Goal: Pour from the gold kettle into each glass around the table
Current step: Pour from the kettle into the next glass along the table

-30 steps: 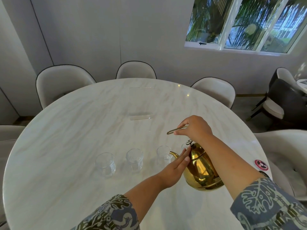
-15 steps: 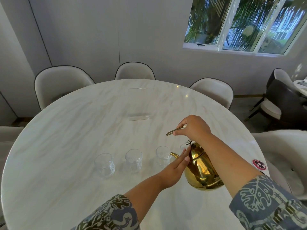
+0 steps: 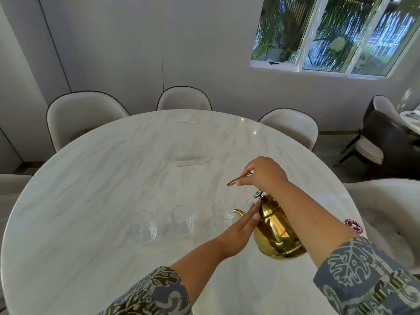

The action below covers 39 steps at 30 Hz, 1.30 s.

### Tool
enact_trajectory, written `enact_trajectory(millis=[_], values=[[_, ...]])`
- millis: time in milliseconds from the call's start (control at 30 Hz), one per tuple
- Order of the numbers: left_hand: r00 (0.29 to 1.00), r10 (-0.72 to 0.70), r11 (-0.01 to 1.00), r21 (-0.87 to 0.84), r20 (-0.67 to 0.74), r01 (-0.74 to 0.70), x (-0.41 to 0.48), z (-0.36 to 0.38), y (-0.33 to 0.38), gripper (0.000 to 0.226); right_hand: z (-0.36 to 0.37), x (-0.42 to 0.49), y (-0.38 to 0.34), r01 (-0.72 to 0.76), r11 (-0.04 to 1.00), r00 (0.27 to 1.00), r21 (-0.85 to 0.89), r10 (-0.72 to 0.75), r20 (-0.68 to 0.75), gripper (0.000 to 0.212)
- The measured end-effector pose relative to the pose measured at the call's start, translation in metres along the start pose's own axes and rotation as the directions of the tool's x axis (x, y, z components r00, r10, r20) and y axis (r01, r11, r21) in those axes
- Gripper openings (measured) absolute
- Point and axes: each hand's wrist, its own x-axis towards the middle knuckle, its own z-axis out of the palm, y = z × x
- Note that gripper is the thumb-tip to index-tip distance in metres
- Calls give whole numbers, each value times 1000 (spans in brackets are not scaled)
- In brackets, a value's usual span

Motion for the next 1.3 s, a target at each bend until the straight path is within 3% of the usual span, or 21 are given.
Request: enact_trajectory(millis=[867,1200,1300], values=[[1000,-14,1000,15,5,14,2,2,1,50,1,-1,11,11,1000,999,8,-11,-52,39],[998,-55,989,140,31,50,2,7,-7,48,24,-20,53,26,963,974,268,36,-224,31],[997,-60,975,215,47,49,2,10,-9,49,34,-28,67,26,940,963,341,68,-262,37]])
